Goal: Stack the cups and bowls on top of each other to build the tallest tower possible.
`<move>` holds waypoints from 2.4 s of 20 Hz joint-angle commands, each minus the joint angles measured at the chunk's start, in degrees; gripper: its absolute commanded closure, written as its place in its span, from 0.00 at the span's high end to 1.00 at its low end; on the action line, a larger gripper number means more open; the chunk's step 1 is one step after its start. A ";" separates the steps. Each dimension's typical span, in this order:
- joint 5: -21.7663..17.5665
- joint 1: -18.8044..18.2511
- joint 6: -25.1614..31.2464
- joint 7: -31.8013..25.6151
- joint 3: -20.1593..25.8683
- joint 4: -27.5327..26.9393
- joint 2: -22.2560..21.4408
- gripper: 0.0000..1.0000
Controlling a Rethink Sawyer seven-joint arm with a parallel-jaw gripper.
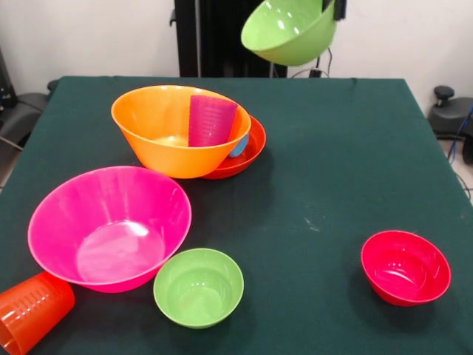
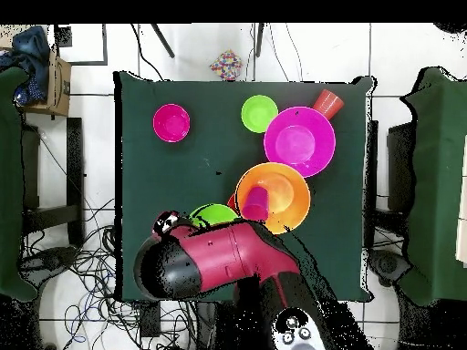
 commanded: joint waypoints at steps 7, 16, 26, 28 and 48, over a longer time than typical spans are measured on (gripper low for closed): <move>-0.83 -8.54 13.76 -21.92 11.12 -4.81 -0.85 0.00; -9.08 -10.51 12.10 -23.26 9.31 -9.95 6.66 0.00; -15.66 -13.87 10.36 -24.96 11.22 -10.40 10.66 0.00; -16.34 -14.61 10.12 -25.38 12.02 -10.02 11.02 0.00; -18.65 -16.85 8.35 -23.70 15.25 -10.27 12.53 0.00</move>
